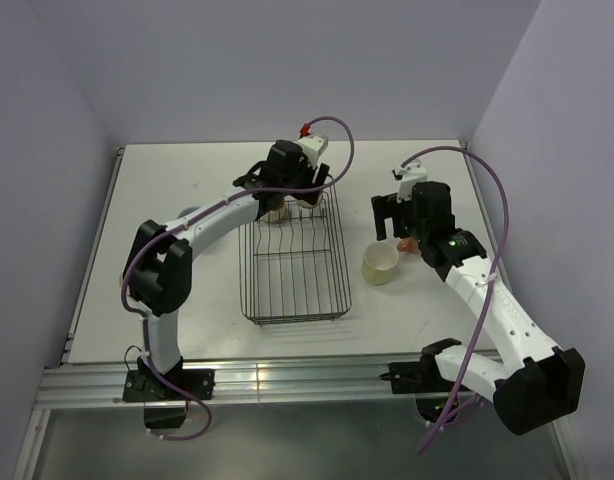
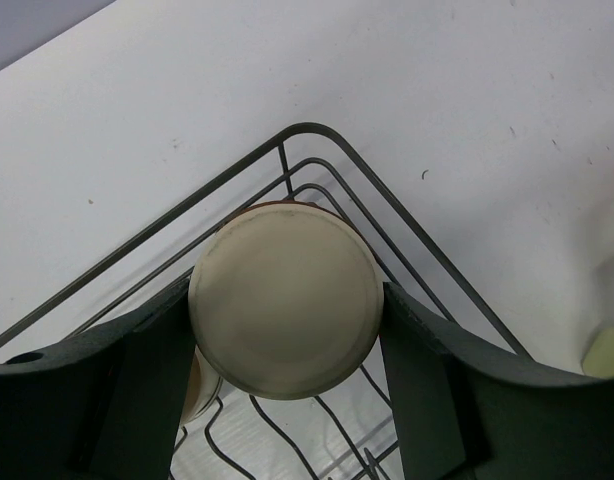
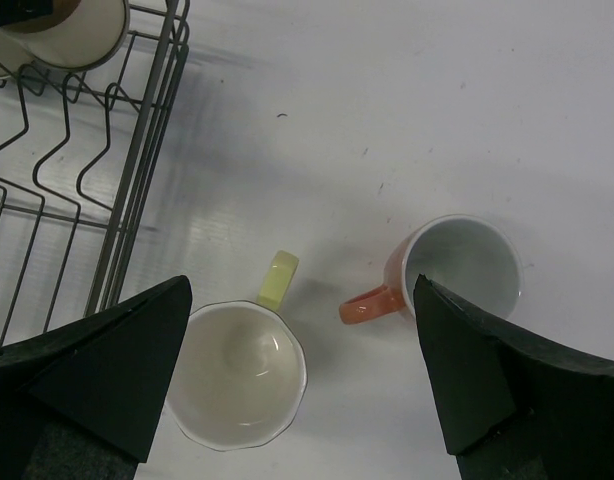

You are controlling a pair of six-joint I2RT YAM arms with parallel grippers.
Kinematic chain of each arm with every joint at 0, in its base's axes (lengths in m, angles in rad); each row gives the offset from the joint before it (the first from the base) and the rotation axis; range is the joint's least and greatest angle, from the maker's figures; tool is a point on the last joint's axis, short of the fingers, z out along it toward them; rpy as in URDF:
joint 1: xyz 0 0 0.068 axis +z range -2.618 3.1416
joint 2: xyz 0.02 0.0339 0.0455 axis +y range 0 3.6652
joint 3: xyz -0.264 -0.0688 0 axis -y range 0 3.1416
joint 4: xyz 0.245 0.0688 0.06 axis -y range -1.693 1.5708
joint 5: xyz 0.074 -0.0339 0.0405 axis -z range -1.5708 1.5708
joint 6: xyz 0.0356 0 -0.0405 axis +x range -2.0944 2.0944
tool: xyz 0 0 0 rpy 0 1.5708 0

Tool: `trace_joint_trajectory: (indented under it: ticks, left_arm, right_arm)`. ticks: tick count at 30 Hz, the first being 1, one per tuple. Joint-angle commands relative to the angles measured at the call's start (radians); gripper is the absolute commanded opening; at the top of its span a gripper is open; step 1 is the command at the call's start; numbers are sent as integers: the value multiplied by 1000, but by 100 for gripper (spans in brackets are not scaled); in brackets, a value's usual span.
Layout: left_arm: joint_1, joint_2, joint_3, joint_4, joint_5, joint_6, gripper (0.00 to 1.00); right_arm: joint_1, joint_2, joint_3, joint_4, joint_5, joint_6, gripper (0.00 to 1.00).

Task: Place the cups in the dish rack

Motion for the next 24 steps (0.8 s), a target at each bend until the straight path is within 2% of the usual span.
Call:
trace_joint_trajectory:
  ticks: [1, 24]
  left_arm:
    - [-1, 0, 5, 51, -3, -8, 0]
    - [34, 68, 33, 2, 45, -60, 0]
  right_arm:
    - [-6, 6, 50, 12, -18, 19, 100]
    - [-6, 33, 61, 28, -29, 30, 100]
